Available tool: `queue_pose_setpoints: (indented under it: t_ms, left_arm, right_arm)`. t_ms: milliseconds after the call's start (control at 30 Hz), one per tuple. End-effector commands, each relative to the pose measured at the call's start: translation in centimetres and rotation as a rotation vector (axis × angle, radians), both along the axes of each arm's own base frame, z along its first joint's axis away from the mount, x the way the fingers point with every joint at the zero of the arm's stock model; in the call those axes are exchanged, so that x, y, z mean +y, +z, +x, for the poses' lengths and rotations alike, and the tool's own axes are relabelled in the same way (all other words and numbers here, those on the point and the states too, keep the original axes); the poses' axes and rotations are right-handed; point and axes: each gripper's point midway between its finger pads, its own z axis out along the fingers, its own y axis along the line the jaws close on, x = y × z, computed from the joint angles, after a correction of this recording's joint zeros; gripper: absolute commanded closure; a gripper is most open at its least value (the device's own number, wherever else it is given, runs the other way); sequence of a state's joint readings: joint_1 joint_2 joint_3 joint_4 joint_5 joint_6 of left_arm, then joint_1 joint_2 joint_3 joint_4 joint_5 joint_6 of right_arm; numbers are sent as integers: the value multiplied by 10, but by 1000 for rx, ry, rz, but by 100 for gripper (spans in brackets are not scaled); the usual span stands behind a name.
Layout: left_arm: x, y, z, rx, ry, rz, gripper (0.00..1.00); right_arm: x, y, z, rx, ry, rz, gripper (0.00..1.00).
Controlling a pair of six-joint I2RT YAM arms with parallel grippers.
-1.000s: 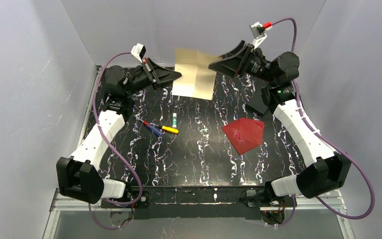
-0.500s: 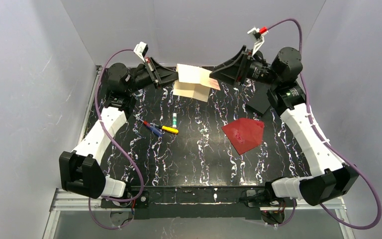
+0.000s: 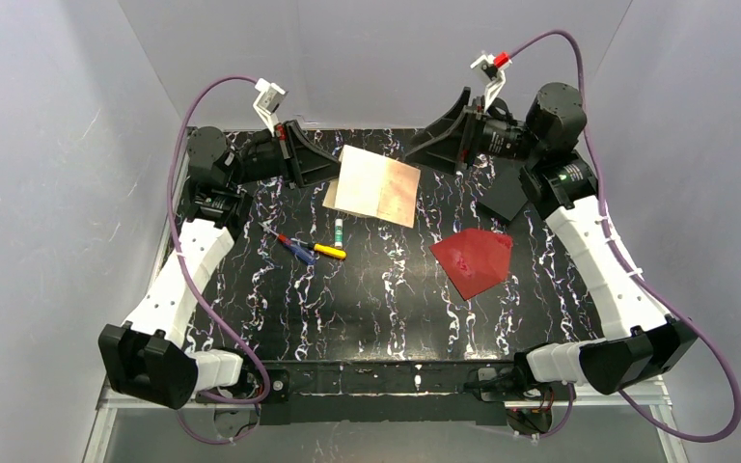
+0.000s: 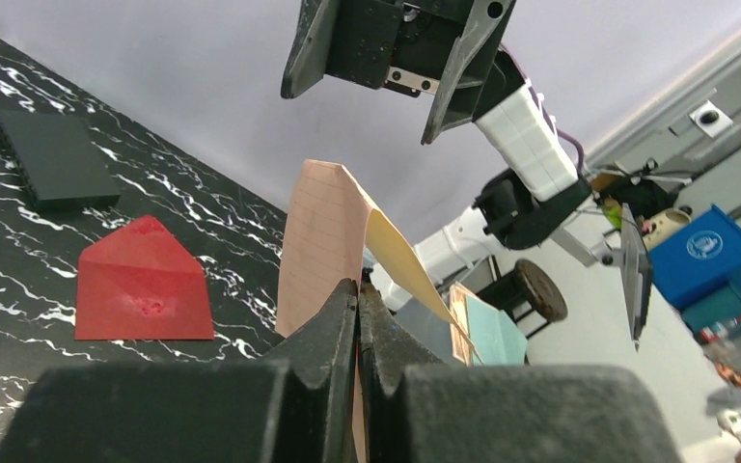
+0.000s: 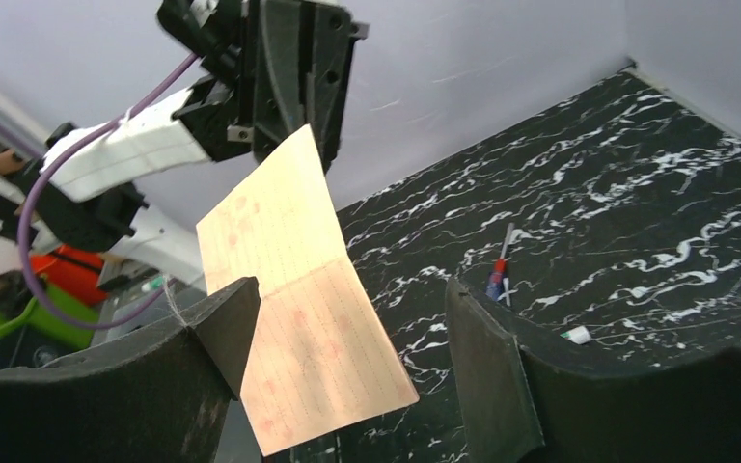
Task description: Place the letter into the envelope and seal it
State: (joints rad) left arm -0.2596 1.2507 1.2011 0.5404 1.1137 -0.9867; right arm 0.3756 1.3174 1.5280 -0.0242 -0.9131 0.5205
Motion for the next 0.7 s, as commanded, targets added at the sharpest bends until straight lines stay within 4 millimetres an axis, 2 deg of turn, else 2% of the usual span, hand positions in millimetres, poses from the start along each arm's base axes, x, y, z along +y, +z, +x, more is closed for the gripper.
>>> queue_pose_setpoints:
  t_ms: [0, 167, 367, 533, 667]
  left_arm:
    - [1, 12, -28, -78, -146, 39, 100]
    - [2, 19, -33, -77, -170, 42, 100]
    - [5, 27, -48, -109, -228, 60, 100]
    - [7, 26, -53, -115, -245, 67, 100]
    - [6, 28, -50, -111, -227, 58, 100]
  right_arm:
    - [3, 10, -37, -81, 147, -10, 22]
    - [19, 3, -63, -56, 255, -18, 27]
    - [25, -9, -67, -24, 267, -44, 32]
    - [25, -6, -74, -19, 294, -46, 57]
    - [26, -11, -82, 13, 329, -54, 68]
